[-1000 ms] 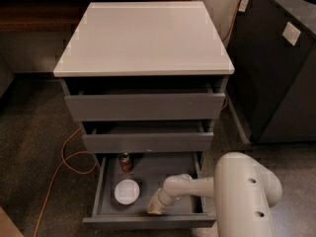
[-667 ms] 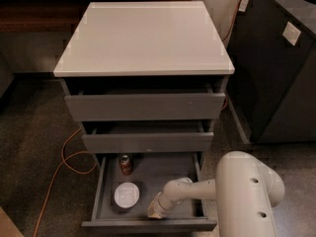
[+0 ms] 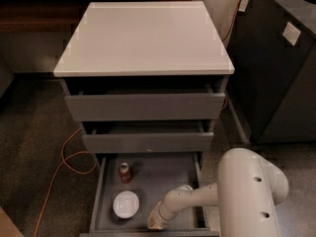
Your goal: Pick coke can from bottom drawer and place on counter
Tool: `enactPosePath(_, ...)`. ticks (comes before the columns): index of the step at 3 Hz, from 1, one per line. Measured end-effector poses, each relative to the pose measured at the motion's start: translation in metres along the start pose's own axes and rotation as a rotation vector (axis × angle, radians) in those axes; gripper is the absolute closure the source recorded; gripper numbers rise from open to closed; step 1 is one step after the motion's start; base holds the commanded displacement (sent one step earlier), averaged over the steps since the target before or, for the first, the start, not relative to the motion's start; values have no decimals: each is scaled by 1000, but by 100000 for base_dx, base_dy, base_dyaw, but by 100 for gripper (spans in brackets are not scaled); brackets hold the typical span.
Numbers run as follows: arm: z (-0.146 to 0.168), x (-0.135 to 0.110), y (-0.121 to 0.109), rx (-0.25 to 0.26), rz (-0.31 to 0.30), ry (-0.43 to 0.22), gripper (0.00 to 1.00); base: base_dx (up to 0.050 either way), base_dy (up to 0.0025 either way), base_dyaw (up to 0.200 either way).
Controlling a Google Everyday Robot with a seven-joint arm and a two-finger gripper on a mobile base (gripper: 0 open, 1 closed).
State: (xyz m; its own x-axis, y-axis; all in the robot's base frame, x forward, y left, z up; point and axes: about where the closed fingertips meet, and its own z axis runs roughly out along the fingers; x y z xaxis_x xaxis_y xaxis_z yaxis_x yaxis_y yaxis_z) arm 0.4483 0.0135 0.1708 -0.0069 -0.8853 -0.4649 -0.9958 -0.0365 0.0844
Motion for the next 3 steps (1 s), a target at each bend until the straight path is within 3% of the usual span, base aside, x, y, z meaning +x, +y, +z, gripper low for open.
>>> enactPosePath(2, -2, -3, 24, -5, -10, 2, 100, 0, 0, 0)
enactPosePath(3, -20, -4, 10, 36, -13, -2, 100, 0, 0, 0)
